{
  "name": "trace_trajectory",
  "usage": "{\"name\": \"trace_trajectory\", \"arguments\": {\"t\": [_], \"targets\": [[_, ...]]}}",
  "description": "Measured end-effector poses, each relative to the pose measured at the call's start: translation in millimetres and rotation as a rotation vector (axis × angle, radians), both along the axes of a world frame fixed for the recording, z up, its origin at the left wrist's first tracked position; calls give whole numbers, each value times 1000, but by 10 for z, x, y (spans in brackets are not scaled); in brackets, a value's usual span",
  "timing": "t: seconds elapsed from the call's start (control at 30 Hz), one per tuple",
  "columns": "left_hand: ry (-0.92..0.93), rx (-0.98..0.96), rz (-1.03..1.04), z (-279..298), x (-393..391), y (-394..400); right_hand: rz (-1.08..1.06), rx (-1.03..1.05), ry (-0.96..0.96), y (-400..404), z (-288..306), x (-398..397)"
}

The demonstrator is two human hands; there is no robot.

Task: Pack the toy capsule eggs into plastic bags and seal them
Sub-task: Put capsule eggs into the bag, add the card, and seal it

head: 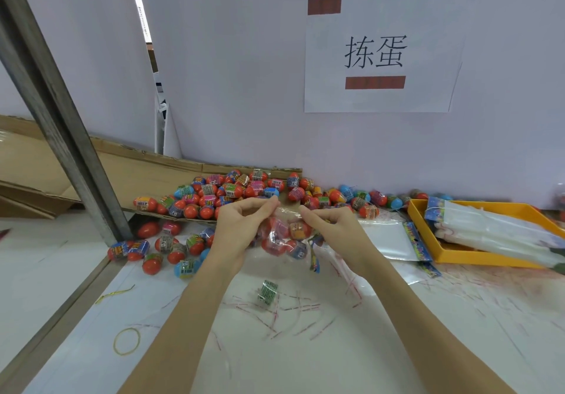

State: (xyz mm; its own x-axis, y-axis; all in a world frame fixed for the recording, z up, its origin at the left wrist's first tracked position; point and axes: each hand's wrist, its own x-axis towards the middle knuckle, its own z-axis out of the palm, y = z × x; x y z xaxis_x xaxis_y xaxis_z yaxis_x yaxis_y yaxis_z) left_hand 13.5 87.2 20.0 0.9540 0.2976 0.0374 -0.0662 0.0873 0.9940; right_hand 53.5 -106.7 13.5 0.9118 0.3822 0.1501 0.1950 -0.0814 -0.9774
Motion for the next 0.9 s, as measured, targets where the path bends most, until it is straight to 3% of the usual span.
{"name": "trace_trajectory", "arguments": {"t": [0.13,0.3,0.5,0.67,0.77,0.9], "targets": [[-119,7,98,-4,2,-82,-56,104,-28,72,-5,-19],[-193,5,219,-12,-15,-77,55,101,169,79,12,-12],[59,60,-51,43,-28,34,3,74,112,20,22,-2],[-86,141,35,-3,7,60,-29,-122,-41,0,38,4],[-176,205,182,-67,40,66,137,8,135,26,48,-17],[-97,206,198,-83,73,115,102,57,69,19,8,22]]}}
